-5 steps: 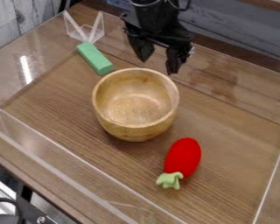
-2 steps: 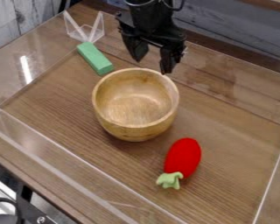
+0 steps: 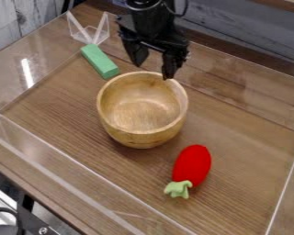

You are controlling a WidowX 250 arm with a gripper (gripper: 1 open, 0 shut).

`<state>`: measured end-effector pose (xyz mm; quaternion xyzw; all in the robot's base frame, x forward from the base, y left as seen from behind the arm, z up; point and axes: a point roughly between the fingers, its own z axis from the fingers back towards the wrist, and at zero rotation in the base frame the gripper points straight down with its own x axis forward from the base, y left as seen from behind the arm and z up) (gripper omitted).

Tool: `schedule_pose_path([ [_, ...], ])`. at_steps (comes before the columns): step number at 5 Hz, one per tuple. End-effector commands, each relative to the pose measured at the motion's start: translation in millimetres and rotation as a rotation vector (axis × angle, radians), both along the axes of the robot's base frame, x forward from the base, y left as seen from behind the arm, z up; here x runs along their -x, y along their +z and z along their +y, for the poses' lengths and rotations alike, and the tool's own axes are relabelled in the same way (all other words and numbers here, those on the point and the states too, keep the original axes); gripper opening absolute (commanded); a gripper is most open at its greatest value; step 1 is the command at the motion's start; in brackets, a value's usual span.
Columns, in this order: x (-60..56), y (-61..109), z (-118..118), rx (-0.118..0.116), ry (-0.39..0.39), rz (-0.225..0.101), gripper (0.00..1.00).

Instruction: Move the red object to the right side of the table

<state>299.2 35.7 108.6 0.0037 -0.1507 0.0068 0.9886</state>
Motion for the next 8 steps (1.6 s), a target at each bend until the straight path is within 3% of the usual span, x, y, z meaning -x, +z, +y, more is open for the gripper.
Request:
schedule_pose_path([
  [1, -2.1, 5.1, 9, -0.013, 0.065, -0.017, 1.00],
  [2, -9.2, -3.8, 15, -0.006, 0.002, -0.009, 1.00],
  [3, -18.2, -2.4, 16, 0.000, -0.056, -0.016, 1.00],
  [4, -20.0, 2.2, 29, 0.002, -0.014, -0.024, 1.00],
  [6, -15.6, 0.1, 33, 0.029, 0.045, -0.006, 1.00],
  [8, -9.1, 10.8, 21, 0.037, 0.022, 0.016, 1.00],
])
